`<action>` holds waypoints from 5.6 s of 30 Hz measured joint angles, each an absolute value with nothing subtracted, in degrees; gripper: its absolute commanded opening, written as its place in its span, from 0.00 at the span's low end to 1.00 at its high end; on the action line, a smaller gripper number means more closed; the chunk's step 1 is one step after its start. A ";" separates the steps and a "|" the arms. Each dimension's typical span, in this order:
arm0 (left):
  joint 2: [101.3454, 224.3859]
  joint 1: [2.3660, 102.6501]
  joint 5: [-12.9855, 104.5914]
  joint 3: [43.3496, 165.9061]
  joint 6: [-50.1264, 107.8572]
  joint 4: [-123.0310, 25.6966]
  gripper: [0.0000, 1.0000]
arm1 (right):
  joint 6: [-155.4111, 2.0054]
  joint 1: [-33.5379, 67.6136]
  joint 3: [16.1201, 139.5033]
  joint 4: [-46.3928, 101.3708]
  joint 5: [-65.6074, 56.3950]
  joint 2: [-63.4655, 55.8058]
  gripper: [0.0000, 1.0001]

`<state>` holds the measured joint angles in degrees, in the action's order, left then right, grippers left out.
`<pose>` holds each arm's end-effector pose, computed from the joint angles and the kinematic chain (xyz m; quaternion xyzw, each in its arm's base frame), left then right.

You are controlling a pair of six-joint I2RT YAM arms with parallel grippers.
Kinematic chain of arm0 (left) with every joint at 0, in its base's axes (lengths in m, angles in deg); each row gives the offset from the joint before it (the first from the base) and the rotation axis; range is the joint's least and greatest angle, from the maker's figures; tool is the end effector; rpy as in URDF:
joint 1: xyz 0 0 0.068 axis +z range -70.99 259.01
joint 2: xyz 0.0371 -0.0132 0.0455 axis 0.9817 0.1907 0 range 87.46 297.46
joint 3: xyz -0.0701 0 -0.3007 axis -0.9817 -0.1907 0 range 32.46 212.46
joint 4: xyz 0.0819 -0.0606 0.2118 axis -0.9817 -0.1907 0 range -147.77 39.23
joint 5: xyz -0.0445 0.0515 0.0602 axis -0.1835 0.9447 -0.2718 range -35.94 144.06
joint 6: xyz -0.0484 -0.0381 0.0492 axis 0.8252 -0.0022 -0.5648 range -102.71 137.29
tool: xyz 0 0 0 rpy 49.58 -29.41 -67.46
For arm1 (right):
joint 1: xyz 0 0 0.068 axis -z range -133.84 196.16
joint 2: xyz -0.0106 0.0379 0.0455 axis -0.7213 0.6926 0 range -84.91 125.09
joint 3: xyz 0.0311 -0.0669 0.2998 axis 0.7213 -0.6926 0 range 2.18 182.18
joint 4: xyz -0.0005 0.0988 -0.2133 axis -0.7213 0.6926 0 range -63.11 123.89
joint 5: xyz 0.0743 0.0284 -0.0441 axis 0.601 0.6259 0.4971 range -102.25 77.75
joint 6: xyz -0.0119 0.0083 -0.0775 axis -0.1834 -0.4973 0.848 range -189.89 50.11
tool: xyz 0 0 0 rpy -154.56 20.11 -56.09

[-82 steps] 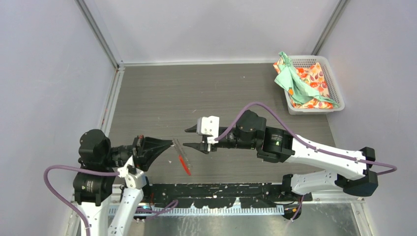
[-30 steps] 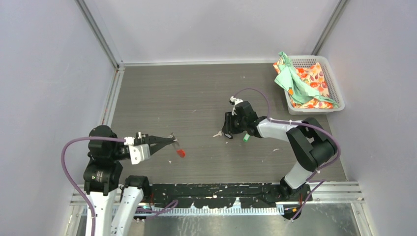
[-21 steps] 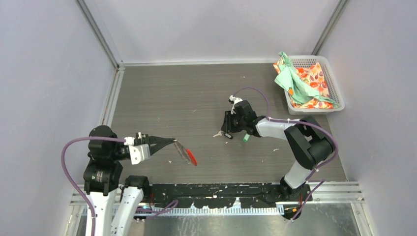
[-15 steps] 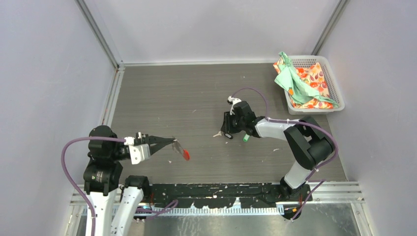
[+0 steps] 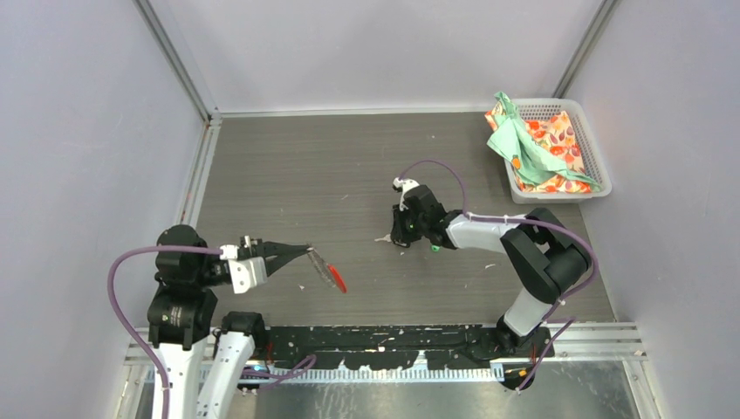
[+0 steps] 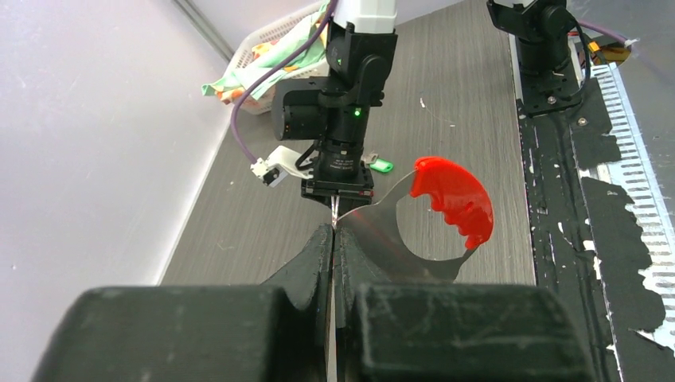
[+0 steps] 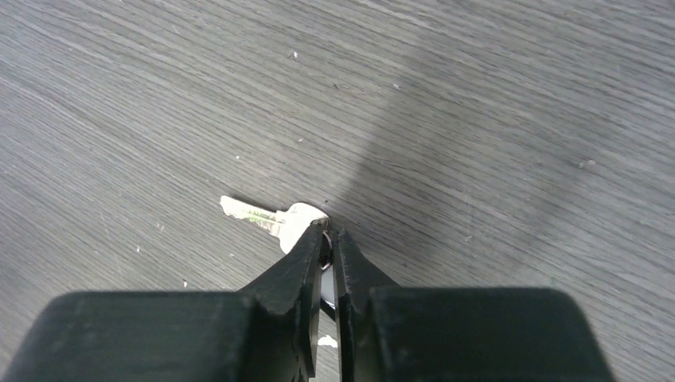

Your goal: Put the keys on the keyring

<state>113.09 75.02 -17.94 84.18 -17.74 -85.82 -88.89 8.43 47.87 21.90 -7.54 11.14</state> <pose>0.0060 -0.0648 0.3780 0.5653 0.4522 -0.2899 0.6260 0.2620 0.2097 0.1836 -0.1658 0.9094 0.2137 0.3158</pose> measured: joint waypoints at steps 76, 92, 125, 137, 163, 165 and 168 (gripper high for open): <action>119.75 74.08 -34.49 92.07 6.24 -86.19 0.00 | -39.04 -26.96 82.45 48.32 14.43 -15.20 0.01; 119.82 73.71 -34.51 92.45 7.50 -86.19 0.00 | -35.85 -27.00 85.55 48.24 15.54 -12.58 0.01; 120.10 73.71 -34.69 92.45 9.17 -83.55 0.00 | -36.63 -27.02 86.56 43.56 18.04 -10.72 0.01; 120.02 73.71 -34.69 92.45 9.43 -82.93 0.00 | -37.64 -27.13 87.19 42.90 18.06 -9.86 0.01; 118.77 73.71 -34.66 92.45 10.19 -80.90 0.00 | -40.15 -26.02 80.39 37.85 6.52 -14.91 0.01; 118.77 73.71 -34.66 92.45 10.67 -80.88 0.00 | -40.46 -25.95 79.32 38.07 7.43 -16.79 0.01; 118.81 73.60 -34.66 92.45 10.89 -80.79 0.00 | -41.38 -25.84 79.04 38.05 9.75 -18.59 0.01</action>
<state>118.81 73.60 -34.66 92.45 10.89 -80.79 -41.38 -25.84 79.04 38.05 9.75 -18.59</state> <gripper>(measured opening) 0.010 0.020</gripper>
